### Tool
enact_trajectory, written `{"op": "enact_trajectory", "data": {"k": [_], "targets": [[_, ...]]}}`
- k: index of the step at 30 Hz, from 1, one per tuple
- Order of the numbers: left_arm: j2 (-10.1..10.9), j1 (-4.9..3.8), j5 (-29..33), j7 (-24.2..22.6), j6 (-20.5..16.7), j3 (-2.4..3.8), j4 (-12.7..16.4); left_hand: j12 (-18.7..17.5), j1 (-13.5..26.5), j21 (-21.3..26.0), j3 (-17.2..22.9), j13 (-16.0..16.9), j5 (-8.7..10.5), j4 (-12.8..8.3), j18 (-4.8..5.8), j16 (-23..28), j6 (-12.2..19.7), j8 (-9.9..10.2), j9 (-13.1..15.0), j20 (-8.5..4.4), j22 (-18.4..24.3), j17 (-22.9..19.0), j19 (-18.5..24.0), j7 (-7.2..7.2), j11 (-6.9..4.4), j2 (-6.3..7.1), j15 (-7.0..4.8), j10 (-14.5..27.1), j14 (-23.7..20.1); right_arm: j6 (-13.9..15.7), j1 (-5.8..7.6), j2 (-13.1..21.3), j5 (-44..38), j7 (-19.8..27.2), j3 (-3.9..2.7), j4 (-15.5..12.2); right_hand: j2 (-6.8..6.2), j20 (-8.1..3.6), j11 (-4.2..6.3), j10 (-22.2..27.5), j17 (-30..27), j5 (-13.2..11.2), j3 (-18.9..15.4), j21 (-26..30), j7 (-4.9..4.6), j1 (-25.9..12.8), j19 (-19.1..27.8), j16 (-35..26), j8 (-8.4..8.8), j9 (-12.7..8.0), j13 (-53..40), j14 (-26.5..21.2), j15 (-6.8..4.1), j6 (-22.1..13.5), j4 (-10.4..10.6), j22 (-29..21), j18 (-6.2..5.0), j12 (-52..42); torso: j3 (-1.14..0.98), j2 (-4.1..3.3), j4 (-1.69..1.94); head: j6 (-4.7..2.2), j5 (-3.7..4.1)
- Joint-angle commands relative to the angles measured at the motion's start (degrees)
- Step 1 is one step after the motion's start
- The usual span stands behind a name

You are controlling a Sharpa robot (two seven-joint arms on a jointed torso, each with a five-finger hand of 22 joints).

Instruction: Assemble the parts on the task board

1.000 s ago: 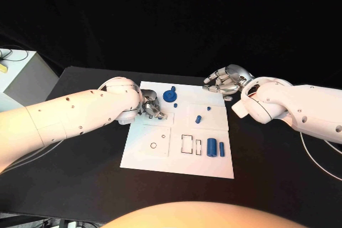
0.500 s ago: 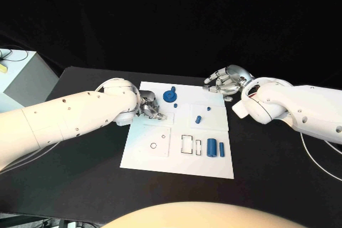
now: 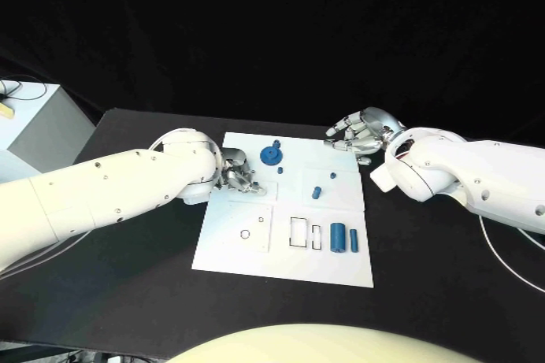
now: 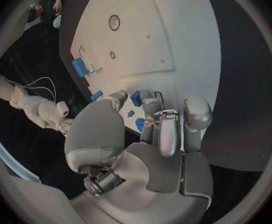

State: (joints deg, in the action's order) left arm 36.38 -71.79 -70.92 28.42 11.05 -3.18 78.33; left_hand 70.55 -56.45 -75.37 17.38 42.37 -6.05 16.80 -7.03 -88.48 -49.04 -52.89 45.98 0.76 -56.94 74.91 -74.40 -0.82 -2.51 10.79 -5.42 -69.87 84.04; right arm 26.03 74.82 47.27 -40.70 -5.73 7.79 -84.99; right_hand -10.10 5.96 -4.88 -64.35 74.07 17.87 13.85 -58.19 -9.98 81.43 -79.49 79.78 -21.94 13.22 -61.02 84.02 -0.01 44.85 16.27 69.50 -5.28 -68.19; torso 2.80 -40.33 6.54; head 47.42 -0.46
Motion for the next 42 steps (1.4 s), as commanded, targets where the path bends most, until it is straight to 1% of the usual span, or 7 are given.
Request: {"op": "enact_trajectory", "data": {"k": [1,10,20,23,29,36,42], "targets": [[0.48,0.05,1.88,0.27,-0.38,0.40,0.97,0.28,-0.28,0.40,-2.43,-0.15,2.49,0.06,0.63,0.19,0.21,0.14,0.24,0.24,0.27,10.99,0.28,-0.36,0.03,-0.77,-0.03,0.39,4.78,0.49,-0.14,-0.05,-0.08,1.34,-0.01,-0.06,-0.05,0.13,-0.08,0.41,-0.07,0.18,0.35,0.30,0.08,-0.51,0.34,-0.36,-0.20,-0.02,-0.03,0.12,0.41,-0.42,0.05,-0.05,-1.11,0.27,0.02,-0.03,0.05,-0.24,0.01],[2.15,0.03,4.01,0.13,-1.08,1.80,2.83,0.03,-0.66,0.76,-4.93,-0.95,2.84,0.07,0.49,0.39,0.44,0.26,0.43,0.32,0.97,10.57,0.71,-0.46,0.13,-1.84,0.04,0.95,4.64,0.54,-0.25,-0.02,-0.03,1.46,-0.01,-0.03,-0.05,0.13,-0.08,0.41,-0.07,0.18,0.35,0.30,0.08,-0.51,0.34,-0.36,-0.20,-0.02,-0.03,0.12,0.41,-0.42,0.05,-0.05,-1.11,0.27,-0.01,-0.09,0.00,-0.56,-0.09],[5.07,-0.52,7.81,-0.30,-1.06,4.66,4.59,-0.83,-3.85,2.15,-5.68,-2.98,2.54,-0.02,0.02,1.15,1.51,0.90,0.49,0.56,3.52,8.94,2.19,-0.84,0.47,-3.77,0.32,2.55,4.08,0.62,-0.34,0.19,0.00,1.54,-0.01,0.00,-0.05,0.13,-0.08,0.41,-0.07,0.18,0.35,0.30,0.08,-0.51,0.34,-0.36,-0.20,-0.02,-0.03,0.12,0.41,-0.42,0.05,-0.05,-1.11,0.27,-0.10,-0.11,0.03,-1.15,-0.08],[5.62,-1.13,11.19,-0.82,-1.70,5.44,4.44,-6.79,-7.34,10.48,-5.35,-13.80,2.42,0.04,-2.37,6.87,6.44,3.71,-0.42,1.83,17.71,-2.23,10.71,-3.09,2.57,-5.60,2.03,12.05,-0.79,0.67,-0.35,0.21,0.07,1.63,-0.01,0.04,-0.05,0.13,-0.08,0.41,-0.07,0.18,0.35,0.30,0.08,-0.51,0.34,-0.36,-0.20,-0.02,-0.03,0.12,0.41,-0.42,0.05,-0.05,-1.11,0.27,-0.04,-0.13,0.03,-1.50,-0.03],[5.10,-2.24,14.61,-2.28,-2.73,6.57,1.22,-8.08,-11.68,15.17,-2.87,-15.79,2.30,0.02,-3.39,8.77,11.06,8.31,-5.12,4.03,23.70,-6.75,13.78,-6.38,5.47,-7.02,4.66,16.97,-3.58,0.82,-0.35,0.16,0.20,1.87,-0.01,0.33,-0.05,0.13,-0.08,0.41,-0.07,0.18,0.35,0.30,0.08,-0.51,0.34,-0.36,-0.20,-0.02,-0.03,0.12,0.41,-0.42,0.05,-0.05,-1.11,0.27,-0.07,-0.20,-0.06,-2.20,-0.46],[2.13,-3.26,12.77,-3.57,-2.76,6.89,-5.11,-7.32,-14.02,14.08,1.11,-16.61,1.94,-0.01,-3.11,7.38,11.37,10.61,-8.97,4.60,21.81,-5.29,12.04,-7.06,6.02,-6.60,5.18,17.17,-2.70,0.86,-0.35,0.06,0.28,2.04,-0.01,0.73,0.00,0.13,-0.10,0.43,-0.14,0.21,0.50,0.43,0.07,-0.59,0.35,-0.42,-0.27,-0.01,0.09,0.10,0.42,-0.48,0.04,-0.13,-1.12,0.25,0.00,-0.33,-0.09,-3.23,-0.68],[-0.95,-4.28,10.25,-4.04,-1.84,6.96,-10.44,-6.19,-11.32,13.01,7.64,-17.49,2.21,0.04,-2.85,6.36,10.47,10.56,-11.87,4.80,20.35,-4.60,11.07,-7.31,6.30,-2.67,5.39,16.86,-2.21,0.85,-0.35,0.01,0.29,2.04,-0.01,0.80,0.00,0.13,-0.10,0.48,-0.14,0.23,0.54,0.37,0.07,-0.58,0.31,-0.42,-0.29,-0.01,0.16,0.10,0.42,-0.48,0.02,-0.09,-1.11,0.28,-0.01,-0.49,-0.05,-3.53,-0.82]]}}
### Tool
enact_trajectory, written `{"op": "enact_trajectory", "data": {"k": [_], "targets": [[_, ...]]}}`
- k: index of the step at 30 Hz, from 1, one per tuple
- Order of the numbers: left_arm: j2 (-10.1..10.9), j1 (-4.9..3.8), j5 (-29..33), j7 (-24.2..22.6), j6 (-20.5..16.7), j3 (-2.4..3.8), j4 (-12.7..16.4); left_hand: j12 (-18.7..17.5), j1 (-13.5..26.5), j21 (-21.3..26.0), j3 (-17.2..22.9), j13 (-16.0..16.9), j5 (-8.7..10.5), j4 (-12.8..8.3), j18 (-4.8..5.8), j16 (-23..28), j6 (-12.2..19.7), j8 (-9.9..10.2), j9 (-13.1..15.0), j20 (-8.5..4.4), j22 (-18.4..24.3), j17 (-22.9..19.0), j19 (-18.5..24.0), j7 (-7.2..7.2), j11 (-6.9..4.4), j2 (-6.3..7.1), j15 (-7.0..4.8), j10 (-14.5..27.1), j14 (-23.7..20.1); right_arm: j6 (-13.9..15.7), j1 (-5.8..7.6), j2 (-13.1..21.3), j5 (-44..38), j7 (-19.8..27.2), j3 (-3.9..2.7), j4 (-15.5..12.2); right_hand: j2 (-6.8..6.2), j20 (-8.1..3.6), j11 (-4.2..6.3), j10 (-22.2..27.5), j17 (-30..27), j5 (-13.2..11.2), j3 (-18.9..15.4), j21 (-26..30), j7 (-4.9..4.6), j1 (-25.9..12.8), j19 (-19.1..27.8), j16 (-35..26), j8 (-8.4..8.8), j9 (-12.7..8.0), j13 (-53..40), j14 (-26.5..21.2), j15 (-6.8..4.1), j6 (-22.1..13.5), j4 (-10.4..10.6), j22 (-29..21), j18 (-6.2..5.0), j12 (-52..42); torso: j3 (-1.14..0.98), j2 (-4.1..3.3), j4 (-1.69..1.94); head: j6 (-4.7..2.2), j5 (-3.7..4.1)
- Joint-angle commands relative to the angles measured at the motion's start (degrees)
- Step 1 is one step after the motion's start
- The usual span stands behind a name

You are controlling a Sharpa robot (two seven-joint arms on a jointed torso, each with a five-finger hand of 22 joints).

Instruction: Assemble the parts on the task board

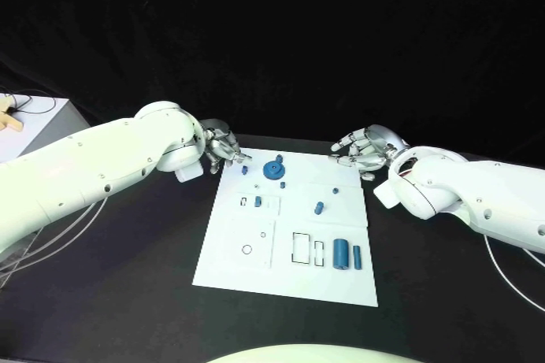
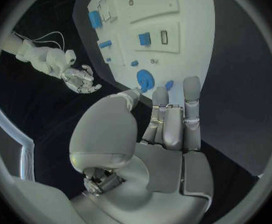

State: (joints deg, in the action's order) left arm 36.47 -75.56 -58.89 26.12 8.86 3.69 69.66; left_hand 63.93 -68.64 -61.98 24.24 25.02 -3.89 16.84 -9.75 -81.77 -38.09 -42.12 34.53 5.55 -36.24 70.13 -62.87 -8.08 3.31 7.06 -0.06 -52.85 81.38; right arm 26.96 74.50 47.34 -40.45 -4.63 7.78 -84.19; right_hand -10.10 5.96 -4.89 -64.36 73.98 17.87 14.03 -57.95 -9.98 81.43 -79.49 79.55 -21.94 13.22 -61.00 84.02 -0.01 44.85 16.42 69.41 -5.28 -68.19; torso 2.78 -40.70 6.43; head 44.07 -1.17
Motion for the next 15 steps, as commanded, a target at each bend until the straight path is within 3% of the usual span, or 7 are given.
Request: {"op": "enact_trajectory", "data": {"k": [1,8,15], "targets": [[-1.67,-0.68,-2.25,-1.57,0.64,0.08,-2.86,0.48,1.11,-0.40,0.84,-0.16,0.10,0.01,-0.13,-0.39,-0.49,-0.25,-0.49,0.01,-0.37,0.22,-0.48,-0.09,0.47,1.24,0.05,-0.17,0.47,-0.08,-0.03,-0.09,0.03,0.94,-0.01,0.00,0.00,0.13,-0.09,0.49,-0.05,0.23,0.36,0.13,0.06,-0.59,0.32,-0.19,-0.29,-0.01,0.13,0.10,0.42,-0.49,-0.12,0.00,-1.11,0.28,-0.03,-0.18,0.02,-0.21,-0.16],[-5.35,-1.16,-4.69,-1.11,2.84,-0.04,-9.11,0.72,2.73,-0.63,0.66,-0.36,0.29,0.02,-0.07,-0.52,-0.53,-0.59,-0.92,0.05,-0.69,0.17,-0.63,-0.11,0.54,2.26,0.11,-0.14,0.46,-0.21,-0.03,-0.37,0.04,0.96,-0.01,0.05,0.00,0.13,-0.09,0.49,-0.05,0.23,0.36,0.13,0.06,-0.59,0.32,-0.19,-0.29,-0.01,0.13,0.10,0.42,-0.49,-0.12,0.00,-1.11,0.28,-0.20,-0.83,-0.11,-0.64,-0.43],[-7.02,-1.23,-7.67,-2.16,5.10,-0.54,-11.91,0.81,3.73,-0.56,-0.03,-0.50,0.42,0.01,-0.09,-0.46,-0.38,-0.81,-1.21,0.10,-0.53,-0.15,-0.47,-0.13,0.58,2.87,0.17,0.07,0.26,-0.26,-0.03,-0.45,0.04,0.95,-0.01,0.15,-0.01,0.13,-0.08,0.50,-0.07,0.27,0.44,0.19,0.06,-0.53,0.32,-0.21,-0.32,-0.01,0.17,0.09,0.42,-0.50,-0.18,-0.04,-1.11,0.28,-0.24,-1.09,-0.16,-0.90,-0.58]]}}
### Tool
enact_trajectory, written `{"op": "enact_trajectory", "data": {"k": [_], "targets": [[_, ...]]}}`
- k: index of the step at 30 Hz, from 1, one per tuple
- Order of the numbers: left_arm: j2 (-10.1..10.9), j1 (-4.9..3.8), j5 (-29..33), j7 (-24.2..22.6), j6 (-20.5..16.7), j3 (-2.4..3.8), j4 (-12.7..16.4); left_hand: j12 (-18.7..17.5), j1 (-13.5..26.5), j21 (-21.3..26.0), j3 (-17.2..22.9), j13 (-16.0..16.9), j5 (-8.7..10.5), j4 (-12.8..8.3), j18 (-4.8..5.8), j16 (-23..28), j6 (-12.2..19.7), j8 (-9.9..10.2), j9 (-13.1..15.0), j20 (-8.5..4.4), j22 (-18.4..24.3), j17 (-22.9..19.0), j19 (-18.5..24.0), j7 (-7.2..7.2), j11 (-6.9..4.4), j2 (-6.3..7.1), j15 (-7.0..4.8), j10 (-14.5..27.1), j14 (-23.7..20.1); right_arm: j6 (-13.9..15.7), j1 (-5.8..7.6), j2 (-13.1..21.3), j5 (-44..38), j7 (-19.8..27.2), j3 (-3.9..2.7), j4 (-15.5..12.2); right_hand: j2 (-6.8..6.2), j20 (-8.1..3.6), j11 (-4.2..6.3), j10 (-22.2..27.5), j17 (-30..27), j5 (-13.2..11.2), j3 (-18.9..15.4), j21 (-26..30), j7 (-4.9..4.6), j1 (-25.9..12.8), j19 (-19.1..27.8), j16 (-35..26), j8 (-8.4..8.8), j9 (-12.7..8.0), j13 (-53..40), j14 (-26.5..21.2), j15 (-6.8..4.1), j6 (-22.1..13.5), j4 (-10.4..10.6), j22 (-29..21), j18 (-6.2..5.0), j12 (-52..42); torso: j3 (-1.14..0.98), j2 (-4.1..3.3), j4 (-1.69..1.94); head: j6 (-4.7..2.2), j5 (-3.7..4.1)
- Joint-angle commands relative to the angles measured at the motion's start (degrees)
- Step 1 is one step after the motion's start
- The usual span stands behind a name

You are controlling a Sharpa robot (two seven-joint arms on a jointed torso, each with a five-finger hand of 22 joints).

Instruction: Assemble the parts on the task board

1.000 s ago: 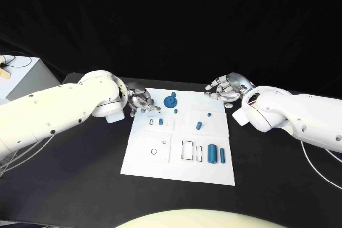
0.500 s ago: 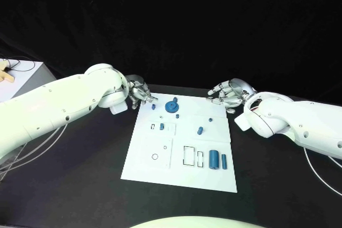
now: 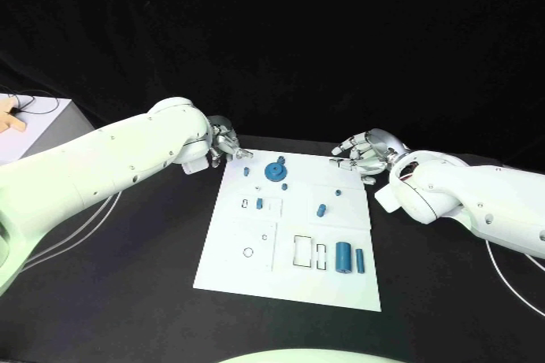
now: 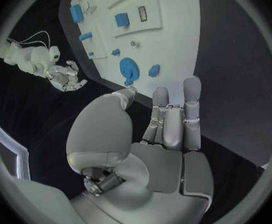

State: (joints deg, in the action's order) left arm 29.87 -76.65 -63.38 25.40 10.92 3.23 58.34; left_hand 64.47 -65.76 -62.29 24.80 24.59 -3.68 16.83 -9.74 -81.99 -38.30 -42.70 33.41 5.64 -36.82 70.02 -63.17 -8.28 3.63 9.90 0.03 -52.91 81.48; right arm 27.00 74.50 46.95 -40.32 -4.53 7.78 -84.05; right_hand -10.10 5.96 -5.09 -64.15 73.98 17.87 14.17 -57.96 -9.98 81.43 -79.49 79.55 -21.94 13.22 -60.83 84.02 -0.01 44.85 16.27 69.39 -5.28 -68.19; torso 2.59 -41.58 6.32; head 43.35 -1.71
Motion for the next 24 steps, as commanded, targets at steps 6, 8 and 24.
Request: {"op": "enact_trajectory", "data": {"k": [6,8,24], "targets": [[-1.35,-0.12,-2.50,-2.14,5.14,-0.79,-2.24,0.30,1.05,-0.30,-0.72,-0.09,0.20,0.04,-0.09,-0.35,-0.17,-0.26,-0.16,0.01,-0.04,0.17,-0.19,0.07,0.26,0.01,0.09,0.13,0.24,-0.64,-0.04,-0.12,-0.05,0.72,-0.01,0.01,-0.01,0.13,0.12,0.29,-0.07,0.27,0.29,0.19,0.06,-0.53,0.32,-0.21,-0.32,-0.01,0.01,0.09,0.42,-0.50,-0.04,-0.02,-1.11,0.28,0.03,-0.17,0.02,0.05,0.09],[-1.54,-0.12,-1.82,-2.49,5.68,-0.96,-2.57,0.32,1.52,-0.37,-1.09,-0.15,0.22,0.05,-0.07,-0.46,-0.16,-0.25,-0.35,0.03,-0.15,0.31,-0.20,0.08,0.28,0.04,0.11,0.21,0.29,-0.68,-0.03,-0.14,-0.03,0.70,-0.01,0.01,-0.02,0.12,0.12,0.32,-0.10,0.31,0.37,0.21,0.07,-0.47,0.31,-0.23,-0.35,-0.01,0.06,0.08,0.42,-0.52,-0.09,-0.03,-1.11,0.28,0.03,-0.18,-0.04,0.14,0.02],[-2.32,-0.10,0.21,-3.74,7.06,-1.84,-4.04,0.59,2.52,-0.90,-2.06,-0.25,0.19,0.00,0.08,-0.80,-0.30,-0.42,-0.76,0.08,-1.01,0.71,-0.48,0.11,0.29,-0.41,0.14,0.24,0.38,-0.82,-0.04,-0.34,0.00,0.63,-0.01,0.08,-0.01,0.12,0.12,0.37,-0.06,0.34,0.41,0.31,0.06,-0.46,0.34,-0.21,-0.36,-0.01,0.13,0.10,0.42,-0.53,-0.10,-0.09,-1.13,0.32,-0.05,-0.12,0.01,0.70,0.23]]}}
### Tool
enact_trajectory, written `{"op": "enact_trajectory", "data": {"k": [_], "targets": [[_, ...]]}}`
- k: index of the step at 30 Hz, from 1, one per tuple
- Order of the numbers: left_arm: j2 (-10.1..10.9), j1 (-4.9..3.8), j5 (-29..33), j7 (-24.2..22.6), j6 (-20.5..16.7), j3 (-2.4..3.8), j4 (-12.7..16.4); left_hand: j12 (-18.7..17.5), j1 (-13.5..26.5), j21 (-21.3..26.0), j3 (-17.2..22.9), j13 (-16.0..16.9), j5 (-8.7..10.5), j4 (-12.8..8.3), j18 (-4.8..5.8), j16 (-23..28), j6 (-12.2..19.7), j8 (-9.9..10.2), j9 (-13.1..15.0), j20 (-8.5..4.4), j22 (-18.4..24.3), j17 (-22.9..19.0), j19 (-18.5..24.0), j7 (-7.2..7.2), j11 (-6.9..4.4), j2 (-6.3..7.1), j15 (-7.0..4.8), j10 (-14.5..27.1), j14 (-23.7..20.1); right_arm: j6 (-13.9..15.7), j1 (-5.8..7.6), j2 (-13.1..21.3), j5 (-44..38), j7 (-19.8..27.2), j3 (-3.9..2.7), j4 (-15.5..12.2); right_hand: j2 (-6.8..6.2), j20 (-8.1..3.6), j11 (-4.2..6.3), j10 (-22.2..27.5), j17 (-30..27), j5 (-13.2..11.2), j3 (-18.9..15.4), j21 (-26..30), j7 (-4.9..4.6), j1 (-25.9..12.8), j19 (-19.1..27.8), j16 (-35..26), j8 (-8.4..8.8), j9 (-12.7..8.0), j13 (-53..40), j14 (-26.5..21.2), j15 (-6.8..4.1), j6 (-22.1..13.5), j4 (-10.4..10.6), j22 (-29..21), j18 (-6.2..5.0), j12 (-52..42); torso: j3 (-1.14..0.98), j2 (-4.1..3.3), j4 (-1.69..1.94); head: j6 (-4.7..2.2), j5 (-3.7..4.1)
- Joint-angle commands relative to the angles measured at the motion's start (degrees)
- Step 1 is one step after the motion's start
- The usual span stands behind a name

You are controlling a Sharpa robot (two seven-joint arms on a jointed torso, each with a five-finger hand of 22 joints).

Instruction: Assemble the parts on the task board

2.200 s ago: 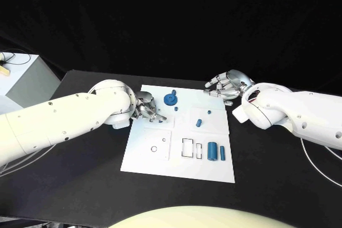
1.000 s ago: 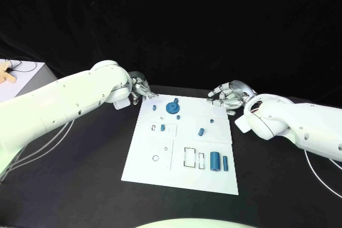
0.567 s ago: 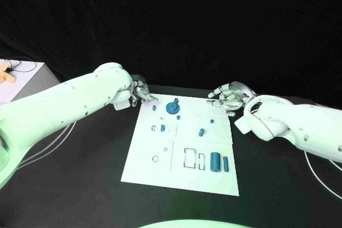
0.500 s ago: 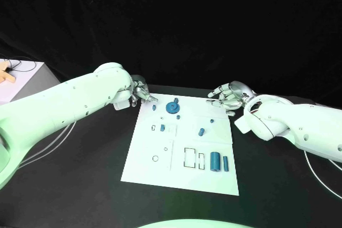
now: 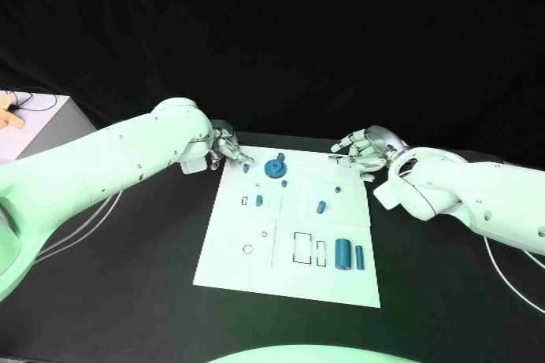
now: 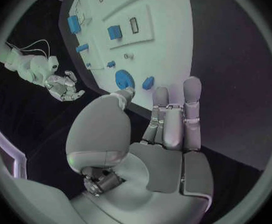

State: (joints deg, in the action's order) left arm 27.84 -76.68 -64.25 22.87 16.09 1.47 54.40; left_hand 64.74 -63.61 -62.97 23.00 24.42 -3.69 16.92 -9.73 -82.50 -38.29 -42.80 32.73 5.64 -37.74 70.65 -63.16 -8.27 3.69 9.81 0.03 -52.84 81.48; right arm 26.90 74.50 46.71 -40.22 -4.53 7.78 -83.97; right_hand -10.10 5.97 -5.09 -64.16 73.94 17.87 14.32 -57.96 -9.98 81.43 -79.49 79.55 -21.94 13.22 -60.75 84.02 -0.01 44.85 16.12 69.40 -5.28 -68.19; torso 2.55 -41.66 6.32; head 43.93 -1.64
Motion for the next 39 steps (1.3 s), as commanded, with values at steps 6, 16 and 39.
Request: {"op": "enact_trajectory", "data": {"k": [6,16,39], "targets": [[-0.63,-0.06,1.34,-1.34,2.92,-0.52,-0.39,0.45,-0.10,-0.60,-0.15,-0.11,0.18,-0.19,0.15,-0.58,-0.62,-0.56,-0.18,0.08,-0.70,0.59,-0.72,0.19,0.15,-0.71,0.11,0.18,0.58,-0.76,-0.03,-0.19,-0.11,0.64,-0.01,0.04,-0.01,0.12,0.12,0.38,-0.02,0.34,0.26,0.31,0.06,-0.46,0.34,-0.21,-0.36,-0.01,0.05,0.10,0.42,-0.53,0.06,-0.09,-1.13,0.32,-0.02,-0.09,-0.04,0.16,0.08],[-0.94,-0.01,1.46,-1.39,2.46,-0.72,-0.95,0.70,-0.91,-0.78,0.24,-0.12,0.08,-0.22,0.15,-0.64,-0.88,-0.81,-0.38,0.04,-0.82,0.33,-0.65,0.28,0.05,-1.38,0.04,0.17,0.44,-0.80,-0.03,-0.23,-0.11,0.62,-0.01,0.04,0.04,0.12,0.12,0.39,0.01,0.41,0.37,0.29,0.05,-0.46,0.30,-0.20,-0.39,-0.01,0.10,0.11,0.42,-0.56,0.06,-0.08,-1.12,0.31,-0.02,-0.05,-0.02,0.30,0.13],[-1.70,0.13,1.53,-1.22,1.90,-0.74,-2.35,1.03,-3.03,-1.21,1.77,-0.25,0.00,-0.31,0.19,-0.84,-1.02,-1.12,-0.89,-0.03,-1.26,0.17,-0.57,0.36,-0.06,-2.93,-0.04,0.27,0.33,-0.88,-0.03,-0.21,-0.11,0.57,-0.01,-0.21,0.04,0.12,0.12,0.39,0.01,0.41,0.37,0.29,0.05,-0.46,0.30,-0.20,-0.39,-0.01,0.10,0.11,0.42,-0.56,0.06,-0.08,-1.12,0.31,-0.04,-0.05,0.03,0.92,-0.04]]}}
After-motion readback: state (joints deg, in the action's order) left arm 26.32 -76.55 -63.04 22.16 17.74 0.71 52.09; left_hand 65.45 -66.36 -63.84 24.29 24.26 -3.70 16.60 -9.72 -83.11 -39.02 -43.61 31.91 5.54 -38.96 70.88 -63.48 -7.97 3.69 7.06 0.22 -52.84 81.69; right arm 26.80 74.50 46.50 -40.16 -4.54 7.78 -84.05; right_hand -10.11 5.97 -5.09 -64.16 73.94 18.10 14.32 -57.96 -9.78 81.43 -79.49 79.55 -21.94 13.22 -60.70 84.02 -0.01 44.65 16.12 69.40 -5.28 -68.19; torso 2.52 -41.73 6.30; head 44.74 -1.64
